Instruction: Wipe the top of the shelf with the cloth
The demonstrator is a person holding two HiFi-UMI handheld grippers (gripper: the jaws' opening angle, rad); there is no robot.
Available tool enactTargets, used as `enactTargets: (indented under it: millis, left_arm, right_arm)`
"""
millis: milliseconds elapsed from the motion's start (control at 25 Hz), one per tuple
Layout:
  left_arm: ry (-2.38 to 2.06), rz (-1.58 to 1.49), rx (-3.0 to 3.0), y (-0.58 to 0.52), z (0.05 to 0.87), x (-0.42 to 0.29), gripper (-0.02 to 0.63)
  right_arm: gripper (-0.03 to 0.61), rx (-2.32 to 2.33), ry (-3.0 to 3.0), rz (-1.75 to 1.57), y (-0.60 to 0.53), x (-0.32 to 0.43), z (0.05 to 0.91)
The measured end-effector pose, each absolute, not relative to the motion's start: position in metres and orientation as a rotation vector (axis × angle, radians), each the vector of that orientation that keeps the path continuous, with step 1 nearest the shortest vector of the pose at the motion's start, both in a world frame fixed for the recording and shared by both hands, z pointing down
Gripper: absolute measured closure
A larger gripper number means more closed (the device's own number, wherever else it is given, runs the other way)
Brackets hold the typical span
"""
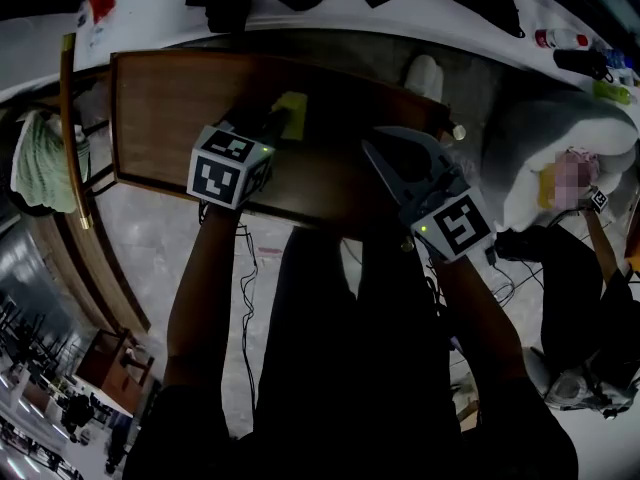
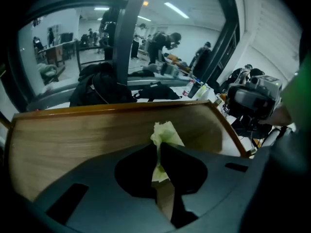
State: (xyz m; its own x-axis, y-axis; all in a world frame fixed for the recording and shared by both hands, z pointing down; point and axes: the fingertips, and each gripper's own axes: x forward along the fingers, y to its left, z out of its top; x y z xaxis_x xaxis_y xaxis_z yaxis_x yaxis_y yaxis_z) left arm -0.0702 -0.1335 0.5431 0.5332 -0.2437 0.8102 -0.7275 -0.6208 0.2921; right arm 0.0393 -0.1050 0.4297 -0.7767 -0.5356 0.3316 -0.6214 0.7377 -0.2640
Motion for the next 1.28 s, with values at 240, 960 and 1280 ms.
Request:
enactTargets:
  millis: [240,960,1280]
  left_arm:
    - [-0.878,1.018,2.1,-0.151,0.546,-0.14,0.581]
    - [-1.152,1.085,1.964,-0.194,0.555,-0.321,0.581]
    - [-1.293,1.194,1.84,-0.204,0.555,-0.389,0.581]
  right_arm:
    - [0.552,0.888,-2.721,0.519,-0.114,0.0,0.43]
    - [0.551,0.773,-2.757,0.468,-0.118,-0.069,0.442]
    - [0.552,0.755,-2.744,0.463,-0.112,-0.069,0.44]
